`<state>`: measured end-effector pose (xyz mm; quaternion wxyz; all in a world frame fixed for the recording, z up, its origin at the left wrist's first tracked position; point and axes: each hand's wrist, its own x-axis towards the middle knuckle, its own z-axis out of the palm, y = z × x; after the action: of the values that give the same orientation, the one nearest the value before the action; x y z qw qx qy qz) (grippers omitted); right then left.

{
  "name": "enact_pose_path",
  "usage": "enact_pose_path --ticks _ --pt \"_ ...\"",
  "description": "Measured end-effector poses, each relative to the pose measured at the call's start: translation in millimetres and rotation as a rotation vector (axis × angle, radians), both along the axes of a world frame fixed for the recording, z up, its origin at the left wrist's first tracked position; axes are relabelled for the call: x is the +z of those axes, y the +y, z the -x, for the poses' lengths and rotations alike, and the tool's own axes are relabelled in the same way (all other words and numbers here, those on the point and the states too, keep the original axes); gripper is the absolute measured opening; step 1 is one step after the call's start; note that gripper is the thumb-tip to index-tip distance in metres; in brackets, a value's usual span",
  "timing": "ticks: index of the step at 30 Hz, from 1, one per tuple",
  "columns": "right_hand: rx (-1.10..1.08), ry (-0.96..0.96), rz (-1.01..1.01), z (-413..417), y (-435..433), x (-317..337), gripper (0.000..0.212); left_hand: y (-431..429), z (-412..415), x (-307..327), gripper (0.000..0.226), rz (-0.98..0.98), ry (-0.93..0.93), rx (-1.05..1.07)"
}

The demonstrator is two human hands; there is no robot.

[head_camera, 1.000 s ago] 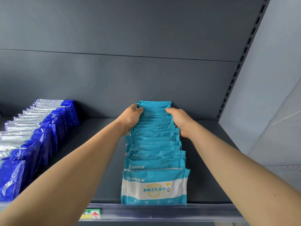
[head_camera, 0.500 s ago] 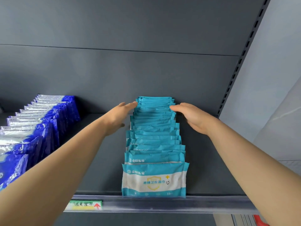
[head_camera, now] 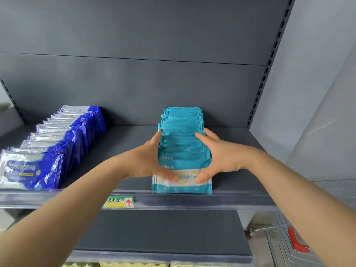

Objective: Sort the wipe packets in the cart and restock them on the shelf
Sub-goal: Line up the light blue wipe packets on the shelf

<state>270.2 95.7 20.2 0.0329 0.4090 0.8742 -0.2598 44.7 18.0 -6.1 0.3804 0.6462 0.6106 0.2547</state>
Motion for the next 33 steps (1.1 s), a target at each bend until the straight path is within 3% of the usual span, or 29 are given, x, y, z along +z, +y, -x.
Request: enact_pose_path --ticks 2,6,9,13,16,19,22,27,28,31,33 --pt "-0.036 0.005 -0.055 2 -7 -5 0.132 -6 -6 -4 0.109 -0.018 -0.045 0.035" --pt "-0.128 0.152 -0.107 7 -11 -6 0.121 0 -7 -9 0.112 -0.101 -0.159 0.057" --pt "-0.128 0.141 -0.125 9 -16 -5 0.118 -1 -6 -10 0.107 -0.108 -0.146 0.063" --pt "-0.146 0.152 -0.065 2 -27 -7 0.114 -8 -5 -16 0.118 -0.113 -0.113 0.042" --pt "-0.196 0.257 0.042 0 -30 6 0.093 -12 -8 -4 0.1 -0.11 -0.254 0.102" --pt "-0.26 0.365 0.055 4 -22 19 0.067 5 -3 9 0.108 -0.089 -0.286 0.352" --pt "-0.354 0.348 0.022 17 -1 21 0.071 33 2 13 0.083 -0.055 -0.185 0.467" --pt "-0.414 0.349 0.159 45 41 -3 0.108 68 -4 3 0.053 0.041 -0.259 0.366" --pt "-0.413 0.352 0.167 46 47 -6 0.103 71 -1 2 0.052 0.044 -0.256 0.352" --pt "-0.451 0.386 0.155 44 56 -3 0.059 82 16 6 0.043 0.009 -0.323 0.38" --pt "-0.508 0.381 0.109 39 73 -4 0.052 92 25 9 0.052 -0.018 -0.333 0.431"
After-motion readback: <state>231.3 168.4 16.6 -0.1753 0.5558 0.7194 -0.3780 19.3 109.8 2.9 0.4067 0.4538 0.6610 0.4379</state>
